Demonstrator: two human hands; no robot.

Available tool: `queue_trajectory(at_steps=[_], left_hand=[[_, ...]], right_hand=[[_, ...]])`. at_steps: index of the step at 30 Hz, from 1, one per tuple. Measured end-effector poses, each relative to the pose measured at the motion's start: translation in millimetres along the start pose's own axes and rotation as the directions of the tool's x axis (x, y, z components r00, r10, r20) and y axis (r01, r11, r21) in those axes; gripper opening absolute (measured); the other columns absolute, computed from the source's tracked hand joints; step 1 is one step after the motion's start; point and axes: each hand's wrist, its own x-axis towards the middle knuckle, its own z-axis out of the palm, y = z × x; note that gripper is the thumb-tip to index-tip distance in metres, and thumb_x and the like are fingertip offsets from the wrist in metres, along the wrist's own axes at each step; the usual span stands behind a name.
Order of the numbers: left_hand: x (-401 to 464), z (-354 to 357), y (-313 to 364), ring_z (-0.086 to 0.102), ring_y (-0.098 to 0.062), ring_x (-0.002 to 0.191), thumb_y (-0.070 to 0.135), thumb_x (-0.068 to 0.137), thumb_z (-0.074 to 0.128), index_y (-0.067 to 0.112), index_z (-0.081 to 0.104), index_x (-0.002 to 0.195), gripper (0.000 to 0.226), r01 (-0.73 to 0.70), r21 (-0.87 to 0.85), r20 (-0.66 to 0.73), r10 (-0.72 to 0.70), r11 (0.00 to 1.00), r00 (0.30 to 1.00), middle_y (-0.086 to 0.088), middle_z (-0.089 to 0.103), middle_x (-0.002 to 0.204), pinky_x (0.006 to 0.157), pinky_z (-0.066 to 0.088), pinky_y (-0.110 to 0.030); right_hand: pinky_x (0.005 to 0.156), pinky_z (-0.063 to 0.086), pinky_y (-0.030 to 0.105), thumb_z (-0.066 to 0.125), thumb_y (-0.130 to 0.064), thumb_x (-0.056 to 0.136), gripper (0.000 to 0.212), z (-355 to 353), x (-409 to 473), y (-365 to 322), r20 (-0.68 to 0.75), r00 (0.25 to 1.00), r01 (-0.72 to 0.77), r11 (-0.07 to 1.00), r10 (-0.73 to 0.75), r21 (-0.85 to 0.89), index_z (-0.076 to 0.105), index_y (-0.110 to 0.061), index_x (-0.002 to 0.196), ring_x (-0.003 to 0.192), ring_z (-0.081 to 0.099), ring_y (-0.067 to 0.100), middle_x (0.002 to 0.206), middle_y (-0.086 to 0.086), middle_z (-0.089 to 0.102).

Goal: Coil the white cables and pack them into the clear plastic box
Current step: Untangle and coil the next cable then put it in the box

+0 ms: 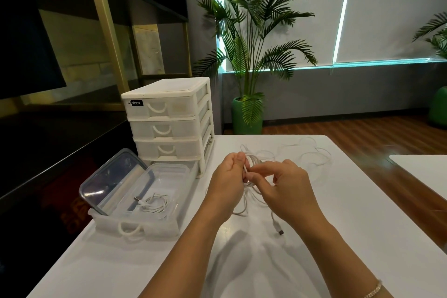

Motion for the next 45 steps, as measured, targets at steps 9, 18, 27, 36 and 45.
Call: queue_trajectory(at_steps=[9, 18, 27, 36, 45], left_hand=[[-2, 3, 0, 0.053, -0.009, 0.071, 0.032, 0.100, 0.034, 0.021, 0.056, 0.086, 0.029, -0.070, 0.030, 0.069, 0.068, 0.997, 0.995, 0.004, 0.055, 0.075, 0.071, 0.049, -0.023], [0, -6, -3, 0.051, -0.004, 0.068, 0.028, 0.097, 0.042, 0.017, 0.059, 0.104, 0.022, -0.309, 0.405, 0.046, 0.319, 0.861, 0.947, 0.016, 0.052, 0.076, 0.059, 0.039, -0.005], [1, -12, -4, 0.054, -0.004, 0.078, 0.019, 0.097, 0.045, 0.020, 0.059, 0.114, 0.022, -0.328, 0.500, 0.082, 0.333, 0.801, 0.939, 0.009, 0.058, 0.090, 0.064, 0.040, 0.000], [2, -11, -7, 0.048, -0.011, 0.086, 0.006, 0.094, 0.047, 0.014, 0.060, 0.099, 0.016, -0.346, 0.629, 0.147, 0.330, 0.696, 0.932, 0.005, 0.049, 0.095, 0.064, 0.033, 0.003], [-11, -7, 12, 0.066, -0.028, 0.091, 0.004, 0.074, 0.073, 0.036, 0.058, 0.081, 0.036, -0.249, 0.254, 0.173, 0.209, 0.935, 0.962, 0.008, 0.060, 0.092, 0.081, 0.057, -0.032]], right_hand=[[0.063, 0.039, 0.014, 0.079, -0.020, 0.068, 0.011, 9, -3, -4, -0.234, 0.971, 0.021, 0.993, -0.049, -0.119, 0.071, -0.013, 0.066, 0.077, 0.045, 0.010, 0.080, 0.002, 0.061], [0.066, 0.040, 0.035, 0.049, -0.021, 0.088, 0.034, -8, 7, -8, 0.134, 0.897, -0.430, 0.762, 0.421, 0.485, 0.055, 0.010, 0.075, 0.068, 0.046, 0.020, 0.072, 0.013, 0.054], [0.061, 0.041, 0.017, 0.042, -0.041, 0.092, 0.037, -13, 9, -7, 0.059, 0.901, -0.383, 0.724, 0.430, 0.574, 0.053, -0.015, 0.069, 0.066, 0.062, 0.014, 0.055, -0.003, 0.061], [0.048, 0.046, 0.027, 0.044, -0.041, 0.092, 0.026, -11, 9, 2, 0.027, 0.894, -0.395, 0.757, 0.448, 0.520, 0.048, -0.019, 0.079, 0.045, 0.044, 0.011, 0.059, 0.003, 0.048], [0.057, 0.046, 0.028, 0.044, -0.040, 0.093, 0.029, -10, 9, 8, -0.105, 0.867, -0.395, 0.799, 0.488, 0.453, 0.046, -0.019, 0.073, 0.057, 0.044, 0.012, 0.065, 0.001, 0.050]])
